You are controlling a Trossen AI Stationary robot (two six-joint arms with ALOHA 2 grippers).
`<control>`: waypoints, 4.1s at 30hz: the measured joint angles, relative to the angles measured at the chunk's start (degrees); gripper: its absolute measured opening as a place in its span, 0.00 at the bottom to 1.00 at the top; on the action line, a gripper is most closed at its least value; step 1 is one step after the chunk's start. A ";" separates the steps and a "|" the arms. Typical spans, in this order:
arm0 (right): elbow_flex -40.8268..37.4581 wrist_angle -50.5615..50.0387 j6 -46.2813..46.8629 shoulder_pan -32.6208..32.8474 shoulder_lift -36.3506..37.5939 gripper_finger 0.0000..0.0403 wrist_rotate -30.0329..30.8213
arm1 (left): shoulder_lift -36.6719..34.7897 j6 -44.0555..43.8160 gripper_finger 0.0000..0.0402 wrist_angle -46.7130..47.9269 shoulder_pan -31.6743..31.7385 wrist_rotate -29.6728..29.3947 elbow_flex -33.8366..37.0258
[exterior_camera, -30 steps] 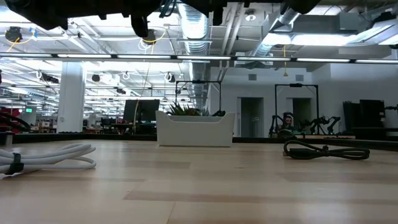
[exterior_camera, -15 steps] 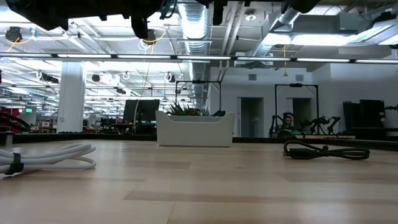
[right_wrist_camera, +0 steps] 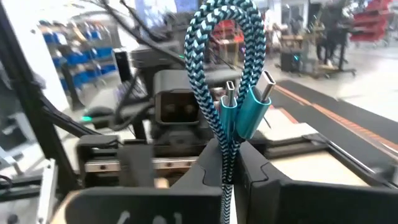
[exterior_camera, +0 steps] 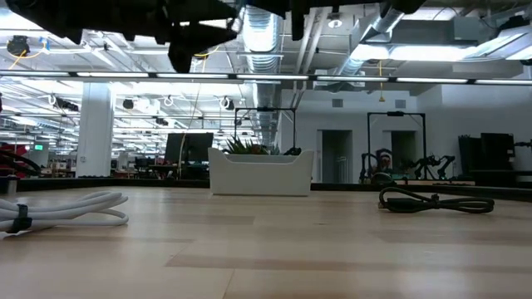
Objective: Pick and place USB-C Cables
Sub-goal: Put the blue charger cable into the gray bin, then put the white charger cable into the gray bin
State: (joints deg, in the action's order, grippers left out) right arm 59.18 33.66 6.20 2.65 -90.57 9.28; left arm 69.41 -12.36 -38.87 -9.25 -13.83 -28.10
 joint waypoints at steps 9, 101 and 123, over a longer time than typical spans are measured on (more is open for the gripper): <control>5.18 -31.02 -1.40 -8.82 9.48 0.03 0.08 | -5.68 -8.21 0.58 17.95 -0.91 1.41 -1.25; 35.17 -67.48 -9.31 -21.58 -33.46 0.45 -5.86 | -9.08 -14.43 0.55 33.08 -6.26 -2.01 -1.27; 53.59 -107.36 -7.66 -15.87 -16.19 0.55 -4.81 | -9.10 -16.67 0.55 34.19 -6.24 1.45 -1.30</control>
State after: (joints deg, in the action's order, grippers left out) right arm 112.77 -73.70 -1.47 -13.22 -106.75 4.48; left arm 60.31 -29.03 -4.67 -15.49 -12.38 -29.39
